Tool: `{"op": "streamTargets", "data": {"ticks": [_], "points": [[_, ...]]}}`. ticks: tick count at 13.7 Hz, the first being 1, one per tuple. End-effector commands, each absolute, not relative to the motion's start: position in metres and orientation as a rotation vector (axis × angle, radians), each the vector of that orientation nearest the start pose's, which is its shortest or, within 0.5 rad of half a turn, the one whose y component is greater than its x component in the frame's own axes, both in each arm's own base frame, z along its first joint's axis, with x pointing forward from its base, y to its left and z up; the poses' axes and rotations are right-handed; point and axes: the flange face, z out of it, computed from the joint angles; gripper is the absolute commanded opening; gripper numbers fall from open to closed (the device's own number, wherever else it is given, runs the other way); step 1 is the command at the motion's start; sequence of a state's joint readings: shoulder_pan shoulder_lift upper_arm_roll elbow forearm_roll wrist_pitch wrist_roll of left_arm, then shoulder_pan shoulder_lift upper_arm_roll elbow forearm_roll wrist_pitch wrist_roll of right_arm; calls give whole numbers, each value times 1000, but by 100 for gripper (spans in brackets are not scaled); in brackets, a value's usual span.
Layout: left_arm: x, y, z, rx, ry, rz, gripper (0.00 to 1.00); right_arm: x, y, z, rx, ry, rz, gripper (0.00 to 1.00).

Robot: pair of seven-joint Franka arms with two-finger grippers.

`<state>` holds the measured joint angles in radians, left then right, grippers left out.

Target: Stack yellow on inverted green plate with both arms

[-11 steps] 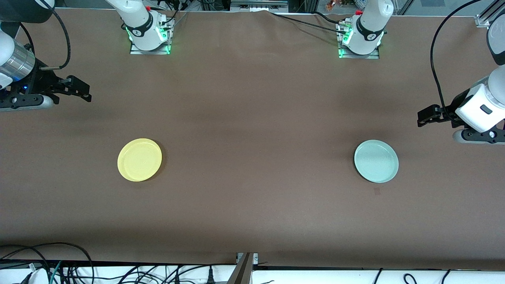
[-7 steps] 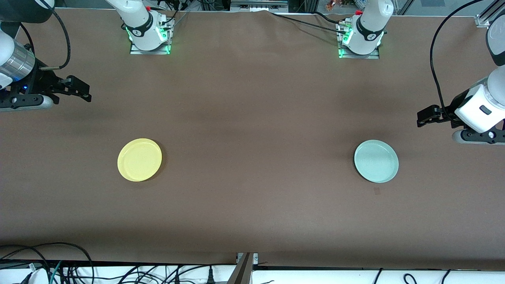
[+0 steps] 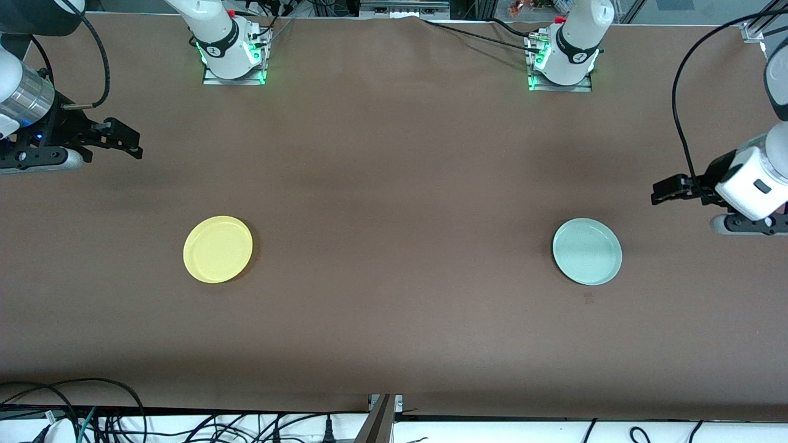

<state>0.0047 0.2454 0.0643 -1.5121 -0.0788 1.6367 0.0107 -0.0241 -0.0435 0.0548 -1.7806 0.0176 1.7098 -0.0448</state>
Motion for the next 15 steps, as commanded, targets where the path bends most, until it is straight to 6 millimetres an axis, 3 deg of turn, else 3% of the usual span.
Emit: {"op": "streamTargets", "data": {"ticks": [1,3,6,9,13,15], "points": [[637,66,467,-3269,-126,207,100,548,20,564,-3112,-99,52,100],[649,70,439,-3267,-70,198,100,549,18,565,-3113,-94,50,100],[666,74,369,-3261,-88,247,100,548,19,564,-3112,-96,52,100],[671,91,319,-3300,-66,209,100,549,18,565,-3113,-94,50,100],[665,94,282,-3311,-33,176,100,548,19,564,-3112,-96,52,100],[657,108,264,-3308,-41,179,100,548,18,564,-3112,-94,52,100]]}}
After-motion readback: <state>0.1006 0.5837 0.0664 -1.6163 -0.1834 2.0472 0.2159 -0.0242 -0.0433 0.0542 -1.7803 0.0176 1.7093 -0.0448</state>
